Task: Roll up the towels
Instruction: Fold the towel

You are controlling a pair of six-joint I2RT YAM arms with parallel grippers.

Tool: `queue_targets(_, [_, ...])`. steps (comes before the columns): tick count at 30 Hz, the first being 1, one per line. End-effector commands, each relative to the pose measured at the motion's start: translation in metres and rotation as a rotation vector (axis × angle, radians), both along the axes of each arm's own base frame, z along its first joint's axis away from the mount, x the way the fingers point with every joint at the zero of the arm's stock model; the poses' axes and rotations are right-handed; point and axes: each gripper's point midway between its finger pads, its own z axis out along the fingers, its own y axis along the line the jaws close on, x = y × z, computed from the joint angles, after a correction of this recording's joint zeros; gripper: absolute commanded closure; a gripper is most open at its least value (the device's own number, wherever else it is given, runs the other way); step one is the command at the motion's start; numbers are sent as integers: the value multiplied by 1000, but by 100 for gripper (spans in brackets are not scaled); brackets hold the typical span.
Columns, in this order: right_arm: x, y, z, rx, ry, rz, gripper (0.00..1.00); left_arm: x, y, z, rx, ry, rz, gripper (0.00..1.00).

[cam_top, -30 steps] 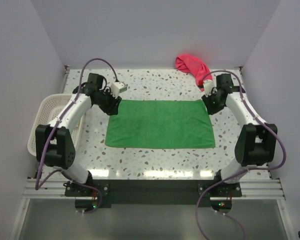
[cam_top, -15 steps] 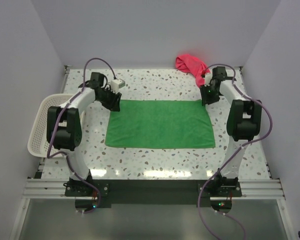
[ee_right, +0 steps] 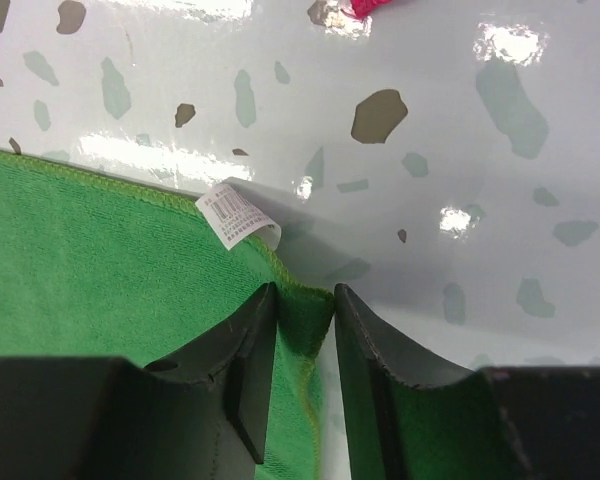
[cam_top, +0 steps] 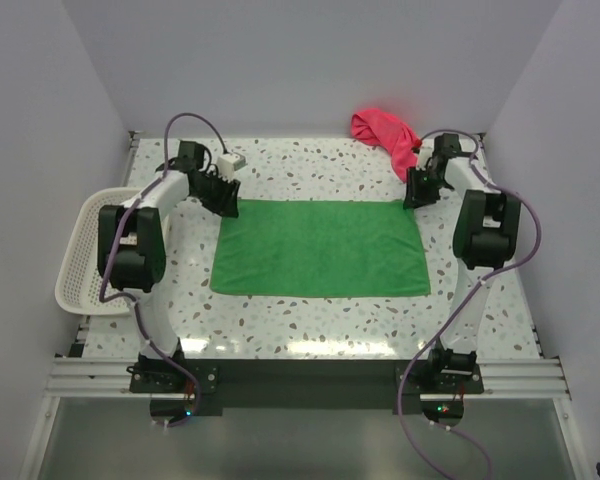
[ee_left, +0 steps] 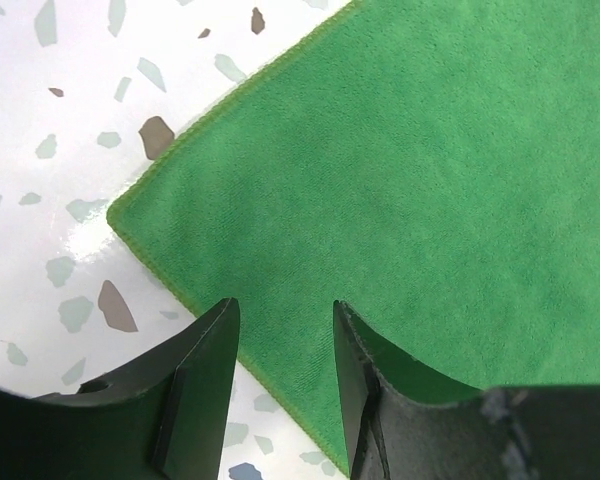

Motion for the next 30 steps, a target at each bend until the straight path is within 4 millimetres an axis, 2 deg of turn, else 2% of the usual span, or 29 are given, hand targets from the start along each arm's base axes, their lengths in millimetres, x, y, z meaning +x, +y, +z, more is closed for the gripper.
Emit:
queue_targets(1, [10, 8, 13, 114, -13, -10, 66, 21, 3, 14, -33, -54, 21, 52])
queue_targets(7, [10, -1, 6, 126, 5, -41, 70, 24, 7, 12, -38, -53, 32, 52])
queue_targets(10, [13, -4, 11, 133, -9, -56, 61, 28, 10, 13, -44, -56, 46, 51])
queue_targets(11, [14, -6, 13, 134, -14, -62, 51, 30, 11, 12, -49, -49, 54, 51])
queue_targets(13, [17, -9, 15, 134, -22, -67, 49, 34, 15, 13, -55, -48, 64, 49])
queue_targets(18, [20, -11, 16, 149, -20, -63, 68, 45, 24, 8, -47, -41, 93, 50])
queue_targets(30, [24, -4, 17, 188, -23, -52, 90, 74, 27, -9, -38, -59, 119, 53])
